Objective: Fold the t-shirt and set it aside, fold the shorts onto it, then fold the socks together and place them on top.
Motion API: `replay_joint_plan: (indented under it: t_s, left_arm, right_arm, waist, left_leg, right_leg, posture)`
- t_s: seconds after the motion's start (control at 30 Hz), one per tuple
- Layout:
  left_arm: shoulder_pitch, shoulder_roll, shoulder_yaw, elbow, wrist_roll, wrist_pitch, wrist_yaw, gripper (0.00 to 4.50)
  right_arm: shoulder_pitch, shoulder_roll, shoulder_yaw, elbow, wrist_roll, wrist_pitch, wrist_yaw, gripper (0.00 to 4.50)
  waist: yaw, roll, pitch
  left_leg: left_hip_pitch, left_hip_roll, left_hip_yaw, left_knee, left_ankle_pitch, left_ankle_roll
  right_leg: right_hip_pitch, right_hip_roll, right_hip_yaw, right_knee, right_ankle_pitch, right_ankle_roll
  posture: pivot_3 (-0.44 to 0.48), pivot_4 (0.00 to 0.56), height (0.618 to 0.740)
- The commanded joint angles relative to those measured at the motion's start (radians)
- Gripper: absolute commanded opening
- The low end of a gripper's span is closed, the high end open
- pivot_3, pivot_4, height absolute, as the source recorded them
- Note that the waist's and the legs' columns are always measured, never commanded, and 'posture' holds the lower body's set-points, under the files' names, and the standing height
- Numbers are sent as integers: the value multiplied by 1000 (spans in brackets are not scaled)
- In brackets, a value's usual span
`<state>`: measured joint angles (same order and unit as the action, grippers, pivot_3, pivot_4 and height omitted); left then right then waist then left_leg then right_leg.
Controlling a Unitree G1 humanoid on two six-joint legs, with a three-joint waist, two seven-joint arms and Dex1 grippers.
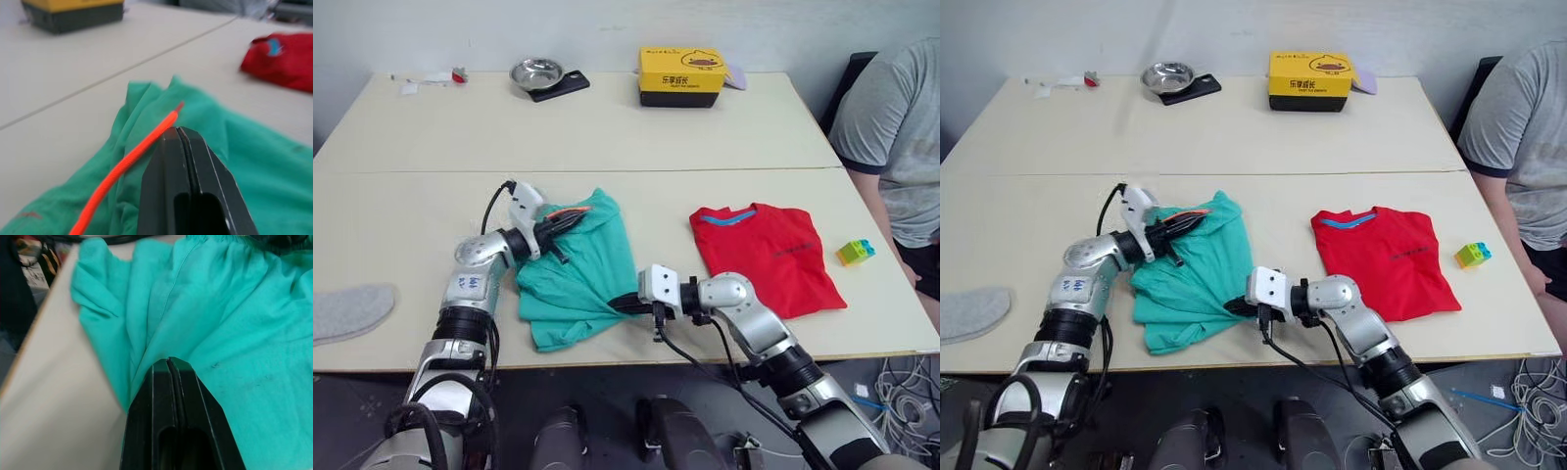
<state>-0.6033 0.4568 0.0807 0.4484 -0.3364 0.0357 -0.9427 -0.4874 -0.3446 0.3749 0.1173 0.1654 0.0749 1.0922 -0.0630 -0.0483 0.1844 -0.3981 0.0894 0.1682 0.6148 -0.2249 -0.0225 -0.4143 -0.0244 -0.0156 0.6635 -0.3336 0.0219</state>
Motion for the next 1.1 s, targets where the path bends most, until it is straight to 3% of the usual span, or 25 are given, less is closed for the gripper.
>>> replay_joint_plan:
  t_s: [0.03, 0.13, 0.37, 0.5, 0.67, 0.77, 0.87, 0.93, 1.1]
  left_arm:
    - [83, 57, 25, -162, -83, 36, -122, 0]
    - [170, 92, -1, -263, -56, 74, -114, 0]
    - [290, 87, 15, -254, 48, 53, 43, 0]
    - [364, 138, 42, -219, 50, 10, 18, 0]
    - [423, 144, 151, -345, -151, 42, -78, 0]
    - [461, 178, 205, -489, -232, 140, -56, 546]
    - [506, 221, 234, -569, -245, 172, -63, 1476]
    - [541, 246, 264, -609, -251, 186, -56, 2109]
    - [667, 301, 299, -644, -134, 112, -39, 3779]
  right_arm:
    - [-45, 37, -56, 0, 38, 34, -40, 20]
    - [-106, 90, -58, 129, -32, 3, -134, 20]
    - [-162, 136, -57, 339, -127, -81, -233, 20]
    - [-153, 93, -91, 339, -139, -84, -256, 20]
    - [-78, 38, -192, 147, 74, 76, -121, 20]
    - [-38, -36, -272, -47, 260, 284, -40, 590]
    - [-16, -129, -326, -141, 339, 400, -5, 1602]
    - [10, -205, -359, -165, 349, 418, 25, 2292]
    - [102, -357, -436, -162, 357, 403, 96, 4151]
  waist:
    - [-1, 0, 0]
    - [-3, 0, 0]
    - [4, 0, 0]
    - [0, 0, 0]
    - [2, 1, 0]
    - [3, 1, 1]
    - [2, 2, 1]
    - [3, 3, 1]
    - [2, 4, 2]
  left_leg:
    - [0, 0, 0, 0, 0, -1]
    - [1, 0, 0, 0, 1, -1]
    - [1, -1, -1, 0, 0, 1]
    - [2, -1, 0, 0, -1, 2]
    - [5, -1, 0, -3, -3, 6]
    - [2, -1, -2, -3, -4, 6]
    - [2, 0, -2, -2, -4, 6]
    - [5, -1, -2, -3, -4, 6]
    - [5, -1, -2, -4, -6, 7]
  right_leg:
    - [0, 0, -1, 0, 0, 0]
    - [0, 0, 0, 1, 0, -1]
    - [1, -2, 0, 0, -1, -1]
    - [1, -3, 1, 0, -1, -1]
    - [3, -3, 1, 0, -2, -3]
    - [2, -3, -1, 0, -2, -3]
    - [2, -2, -1, 0, -2, -3]
    - [4, -2, -1, -1, -2, -4]
    - [4, -3, -1, -4, -3, -6]
  posture:
    - [0, 150, 740]
    - [0, 150, 740]
    - [0, 150, 740]
    - [0, 150, 740]
    - [0, 150, 740]
    - [0, 150, 740]
    - [0, 150, 740]
    - [0, 150, 740]
    - [0, 150, 740]
